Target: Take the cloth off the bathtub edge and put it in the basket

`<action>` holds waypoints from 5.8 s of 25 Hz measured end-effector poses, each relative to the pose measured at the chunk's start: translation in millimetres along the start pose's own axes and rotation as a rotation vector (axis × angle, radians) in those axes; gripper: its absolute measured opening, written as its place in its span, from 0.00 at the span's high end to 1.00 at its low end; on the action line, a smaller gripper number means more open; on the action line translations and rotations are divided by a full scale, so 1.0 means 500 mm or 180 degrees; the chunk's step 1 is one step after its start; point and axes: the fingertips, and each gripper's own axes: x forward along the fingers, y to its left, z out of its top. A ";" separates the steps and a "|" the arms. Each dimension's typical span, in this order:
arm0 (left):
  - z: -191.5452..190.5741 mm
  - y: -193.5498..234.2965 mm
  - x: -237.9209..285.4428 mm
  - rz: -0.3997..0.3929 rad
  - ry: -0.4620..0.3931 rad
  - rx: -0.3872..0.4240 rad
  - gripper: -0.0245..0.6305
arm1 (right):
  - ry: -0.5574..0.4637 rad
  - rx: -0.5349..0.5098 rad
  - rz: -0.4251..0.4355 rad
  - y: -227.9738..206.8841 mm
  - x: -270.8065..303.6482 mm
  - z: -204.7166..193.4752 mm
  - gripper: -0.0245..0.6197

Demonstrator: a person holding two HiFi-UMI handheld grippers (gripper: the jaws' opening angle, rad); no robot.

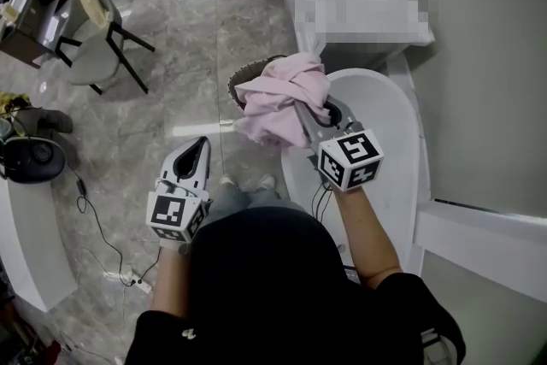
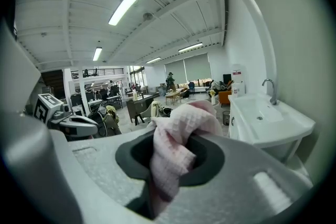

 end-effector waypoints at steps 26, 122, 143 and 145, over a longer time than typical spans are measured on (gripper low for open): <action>0.027 0.286 0.282 -0.0460 0.0379 0.0103 0.95 | 0.0514 0.0422 -0.0589 -0.210 0.370 -0.122 0.84; -0.061 0.385 0.346 -0.0373 0.0439 -0.0317 0.95 | 0.0852 0.0372 -0.0265 -0.142 0.542 -0.240 0.97; 0.179 0.252 0.341 -0.0790 -0.0157 0.0074 0.95 | -0.0189 -0.0113 -0.0300 -0.097 0.237 0.126 0.97; 0.190 0.236 0.344 -0.0823 -0.0172 0.0113 0.95 | -0.0216 -0.0141 -0.0307 -0.104 0.220 0.130 0.97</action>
